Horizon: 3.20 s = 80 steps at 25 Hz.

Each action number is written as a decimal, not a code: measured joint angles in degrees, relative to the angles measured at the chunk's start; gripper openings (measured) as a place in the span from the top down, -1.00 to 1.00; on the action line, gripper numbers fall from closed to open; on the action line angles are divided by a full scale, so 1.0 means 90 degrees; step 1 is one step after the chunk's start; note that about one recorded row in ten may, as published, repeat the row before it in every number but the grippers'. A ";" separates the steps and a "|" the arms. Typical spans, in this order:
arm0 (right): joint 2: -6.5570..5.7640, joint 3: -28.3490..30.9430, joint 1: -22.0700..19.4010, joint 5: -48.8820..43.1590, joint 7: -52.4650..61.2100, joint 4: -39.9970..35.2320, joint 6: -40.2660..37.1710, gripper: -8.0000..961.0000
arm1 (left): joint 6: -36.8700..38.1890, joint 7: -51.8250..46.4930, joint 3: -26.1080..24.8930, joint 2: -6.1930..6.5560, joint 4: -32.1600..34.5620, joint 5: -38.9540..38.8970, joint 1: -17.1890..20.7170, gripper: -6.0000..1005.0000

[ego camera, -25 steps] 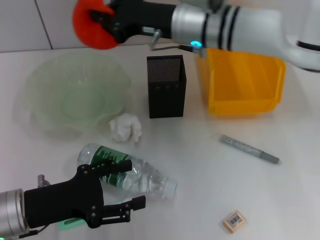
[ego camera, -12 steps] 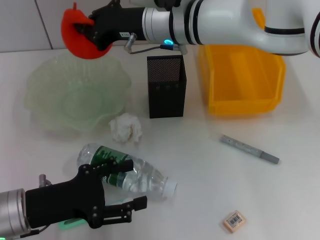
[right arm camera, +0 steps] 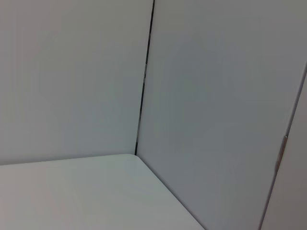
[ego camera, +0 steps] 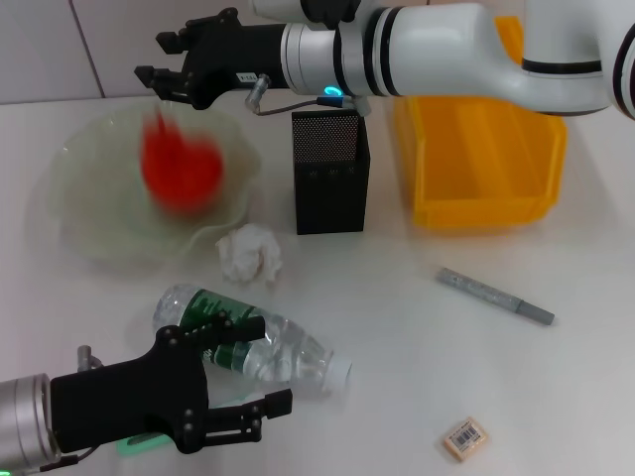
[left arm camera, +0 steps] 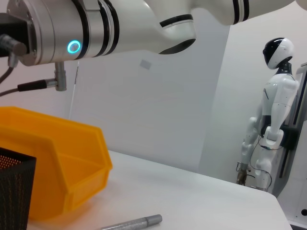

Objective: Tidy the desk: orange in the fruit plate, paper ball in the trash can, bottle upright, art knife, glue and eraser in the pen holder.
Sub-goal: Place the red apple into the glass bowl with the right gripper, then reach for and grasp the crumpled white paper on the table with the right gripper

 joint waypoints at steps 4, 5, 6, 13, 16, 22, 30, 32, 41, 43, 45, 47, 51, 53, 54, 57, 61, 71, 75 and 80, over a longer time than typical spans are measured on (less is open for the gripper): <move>0.0000 0.0000 -0.0061 -0.0004 0.0044 -0.0008 -0.0012 0.14 | 0.0000 0.0000 0.0000 0.0000 0.0000 0.0000 0.0000 -0.70; 0.0000 -0.0001 -0.0087 -0.0001 0.0090 -0.0025 -0.0035 0.04 | -0.0001 0.0000 0.0000 0.0000 -0.0003 0.0000 0.0000 -0.70; 0.0000 -0.0002 -0.0104 -0.0003 0.0150 -0.0044 -0.0057 -0.05 | -0.0001 0.0000 0.0000 0.0000 -0.0003 0.0000 0.0000 -0.70; -0.0036 -0.2046 -0.0731 -0.0481 0.3127 -0.1667 -0.0781 -0.49 | -0.0001 0.0000 0.0000 0.0006 -0.0013 0.0000 -0.0001 -0.70; -0.0052 -0.3919 -0.1816 -0.0911 0.5500 -0.3696 -0.1080 -0.61 | 0.0004 0.0000 -0.0004 0.0007 -0.0001 0.0000 0.0001 -0.70; -0.0038 -0.4705 -0.3303 -0.2276 0.7974 -0.6819 -0.2571 -0.66 | 0.0005 0.0000 -0.0028 0.0022 0.0000 0.0000 0.0009 -0.70; -0.0039 -0.4688 -0.3334 -0.2684 0.8568 -0.6866 -0.3019 -0.66 | 0.0005 0.0000 -0.0003 0.0014 0.0005 0.0000 -0.0006 -0.70; -0.0039 -0.4794 -0.3303 -0.2729 0.8641 -0.6805 -0.2975 -0.66 | 0.0004 0.0003 -0.0001 0.0012 0.0010 0.0000 -0.0008 -0.70; -0.0042 -0.5387 -0.3181 -0.2869 0.8821 -0.6312 -0.2312 -0.65 | 0.0004 0.0006 -0.0007 0.0009 0.0010 0.0000 -0.0010 -0.70; -0.0042 -0.5577 -0.3178 -0.3013 0.8855 -0.6259 -0.2067 -0.65 | 0.0004 0.0007 -0.0009 0.0009 0.0010 0.0000 -0.0015 -0.70; -0.0039 -0.5786 -0.3178 -0.3052 0.8870 -0.6196 -0.1815 -0.65 | 0.0004 0.0007 -0.0004 0.0009 0.0010 0.0000 -0.0021 -0.70; -0.0037 -0.6111 -0.3177 -0.3052 0.8872 -0.6102 -0.1458 -0.65 | 0.0004 -0.0006 0.0000 0.0009 0.0010 0.0000 -0.0030 -0.70; -0.0032 -0.6373 -0.3173 -0.3042 0.8882 -0.6038 -0.1192 -0.65 | 0.0004 -0.0015 0.0000 0.0009 0.0010 0.0000 -0.0030 -0.70; -0.0026 -0.6490 -0.3169 -0.3036 0.8887 -0.6023 -0.1058 -0.65 | 0.0004 -0.0023 0.0000 0.0009 0.0011 0.0000 -0.0033 -0.70; -0.0024 -0.6536 -0.3169 -0.3034 0.8887 -0.6013 -0.0999 -0.65 | 0.0004 -0.0023 0.0000 0.0009 0.0010 0.0000 -0.0036 -0.70; -0.0021 -0.6672 -0.3169 -0.3028 0.8889 -0.5958 -0.0742 -0.65 | 0.0004 -0.0021 0.0000 0.0004 0.0010 0.0000 -0.0038 -0.70; -0.0018 -0.6777 -0.3170 -0.3024 0.8890 -0.5888 -0.0547 -0.65 | 0.0004 -0.0014 0.0000 0.0001 0.0009 0.0000 -0.0050 -0.70; 0.0002 -0.7186 -0.3071 -0.2820 0.8891 -0.5470 0.0160 -0.65 | 0.0004 -0.0031 0.0000 0.0000 0.0001 0.0000 -0.0073 -0.70; 0.0001 -0.7377 -0.2944 -0.2667 0.8891 -0.5243 0.0401 -0.62 | 0.0004 -0.0033 0.0000 -0.0001 -0.0006 0.0000 -0.0079 -0.70; 0.0000 -0.7575 -0.2766 -0.2447 0.8890 -0.4895 0.0632 -0.57 | 0.0004 -0.0012 0.0000 -0.0001 -0.0021 0.0000 -0.0080 -0.70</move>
